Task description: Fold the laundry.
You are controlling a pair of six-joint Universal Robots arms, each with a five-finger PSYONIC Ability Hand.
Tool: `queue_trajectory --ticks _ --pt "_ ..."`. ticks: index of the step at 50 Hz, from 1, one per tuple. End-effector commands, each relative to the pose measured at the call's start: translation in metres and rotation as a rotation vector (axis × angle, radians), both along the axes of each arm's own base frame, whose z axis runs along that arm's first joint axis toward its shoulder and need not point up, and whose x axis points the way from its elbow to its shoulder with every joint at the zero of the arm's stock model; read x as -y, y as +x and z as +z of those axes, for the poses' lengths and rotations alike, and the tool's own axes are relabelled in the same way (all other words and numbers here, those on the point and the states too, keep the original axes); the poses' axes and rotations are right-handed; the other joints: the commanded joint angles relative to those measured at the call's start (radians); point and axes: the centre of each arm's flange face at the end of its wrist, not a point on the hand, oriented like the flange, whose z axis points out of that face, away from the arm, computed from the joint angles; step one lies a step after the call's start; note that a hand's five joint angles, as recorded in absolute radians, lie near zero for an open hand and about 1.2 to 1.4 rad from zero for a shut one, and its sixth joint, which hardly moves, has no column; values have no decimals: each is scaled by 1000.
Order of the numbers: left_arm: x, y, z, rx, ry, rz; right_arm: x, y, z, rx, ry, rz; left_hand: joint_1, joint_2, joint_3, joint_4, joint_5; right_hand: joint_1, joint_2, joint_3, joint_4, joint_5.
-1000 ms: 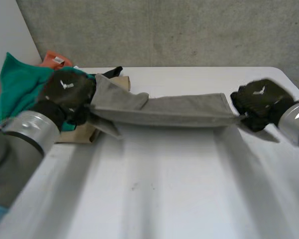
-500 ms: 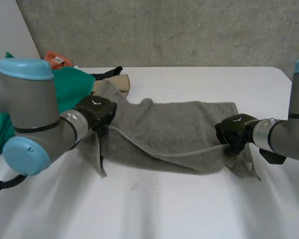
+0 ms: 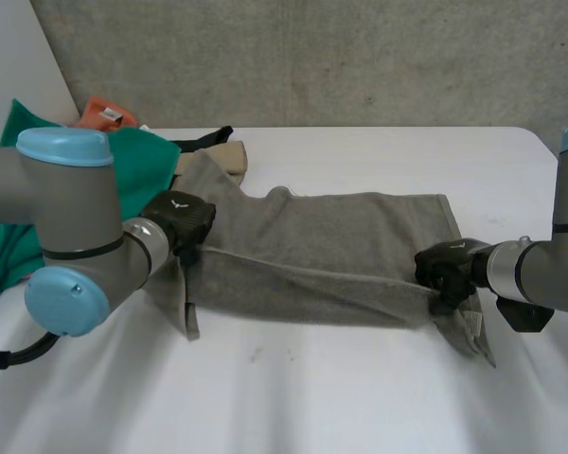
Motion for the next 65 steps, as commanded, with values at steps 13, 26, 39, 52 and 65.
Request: queue_trajectory --ticks 13,26,39,52,65 --pt "85 -31 177 -149 -1061 71 103 47 166 34 -1302 -19 259 200 205 198 245 411 227 229 227 243" --pt "57 -16 186 -302 -978 24 75 46 195 85 -1439 -42 259 200 205 198 245 411 227 229 227 243" --pt "-9 9 26 -1 -374 -76 22 26 37 -104 -729 77 259 200 205 198 245 411 227 229 227 243" --pt "-48 31 -34 272 -242 -170 -20 4 -20 -114 -430 81 158 98 103 96 143 411 227 229 227 243" --pt "-37 46 -31 199 -234 -83 -8 -10 -19 14 -385 -52 -700 -760 -754 -762 -715 411 227 229 227 243"
